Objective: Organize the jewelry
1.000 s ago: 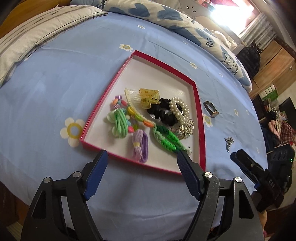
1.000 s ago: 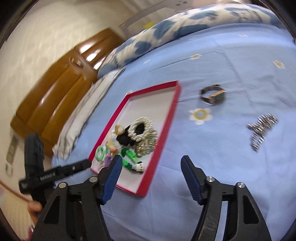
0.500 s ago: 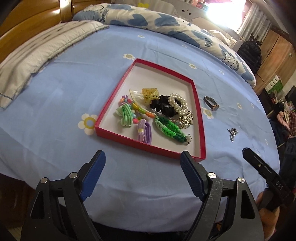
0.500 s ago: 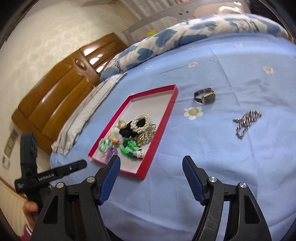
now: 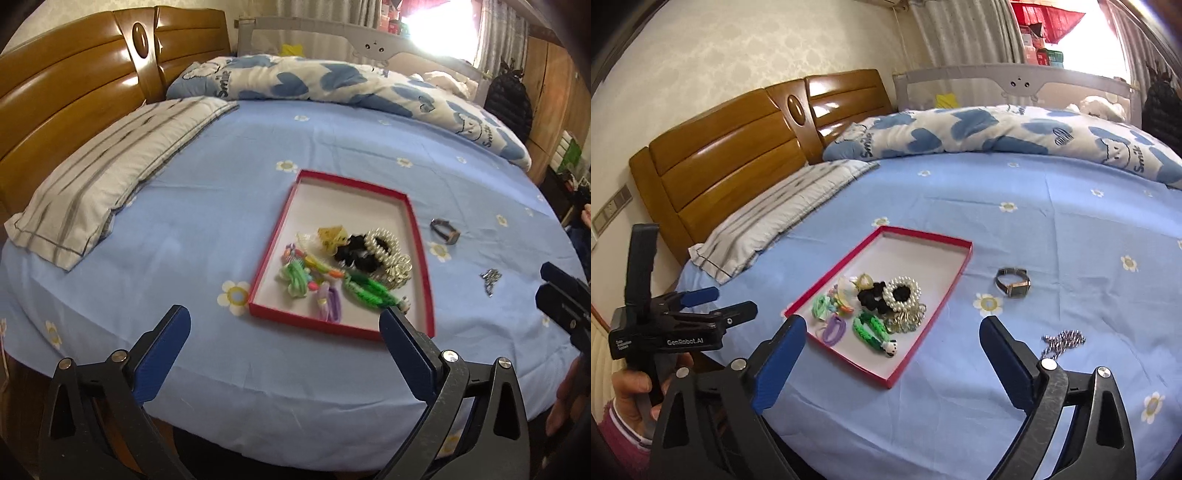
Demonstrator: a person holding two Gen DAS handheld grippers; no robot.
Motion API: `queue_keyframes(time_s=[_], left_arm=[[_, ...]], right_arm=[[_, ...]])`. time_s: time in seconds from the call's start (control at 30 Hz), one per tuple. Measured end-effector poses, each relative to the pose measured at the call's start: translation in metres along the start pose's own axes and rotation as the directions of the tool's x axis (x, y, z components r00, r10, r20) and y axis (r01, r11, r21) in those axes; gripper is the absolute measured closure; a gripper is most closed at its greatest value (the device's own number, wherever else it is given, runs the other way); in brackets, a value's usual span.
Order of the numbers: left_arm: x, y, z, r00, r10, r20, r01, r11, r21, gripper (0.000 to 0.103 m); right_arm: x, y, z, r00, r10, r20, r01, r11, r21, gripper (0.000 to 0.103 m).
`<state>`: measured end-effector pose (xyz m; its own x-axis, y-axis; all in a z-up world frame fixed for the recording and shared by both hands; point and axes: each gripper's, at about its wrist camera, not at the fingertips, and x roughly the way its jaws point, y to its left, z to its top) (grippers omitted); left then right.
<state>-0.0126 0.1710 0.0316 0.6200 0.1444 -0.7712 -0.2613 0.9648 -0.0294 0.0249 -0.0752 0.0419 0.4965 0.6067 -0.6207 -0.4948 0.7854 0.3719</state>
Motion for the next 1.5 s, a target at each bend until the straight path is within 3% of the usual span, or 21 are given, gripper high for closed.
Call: queue_keyframes(time_s=[0.3,0.5,1.07,1.5], left_arm=[[0.029,-0.007,-0.031,0.996,0.06,-0.067,-0.058,0.998,0.039,0.0],[0.025,-0.012,-0.038,0.994,0.103,-0.027,-0.101,0.992,0.071,0.0],[0.02,-0.015,-0.05,0.99,0.138,0.029,-0.139,0.988,0.065,0.0],[0.018,-0.015,-0.051,0.99,0.136,0.032,-0.137,0.989,0.055,0.0]], right_arm=[[0.043,0.006,-0.042,0.995,-0.014,-0.096,0.013,1.0,-0.007,0.007],[0.055,0.012,-0.056,0.991,-0.025,-0.135,0.02,0.999,-0.035,0.007],[0.05,0.019,-0.066,0.998,-0.027,-0.06,0.024,0.998,-0.054,0.007],[0.051,0.018,-0.065,0.998,-0.028,-0.064,0.025,0.999,-0.047,0.007]])
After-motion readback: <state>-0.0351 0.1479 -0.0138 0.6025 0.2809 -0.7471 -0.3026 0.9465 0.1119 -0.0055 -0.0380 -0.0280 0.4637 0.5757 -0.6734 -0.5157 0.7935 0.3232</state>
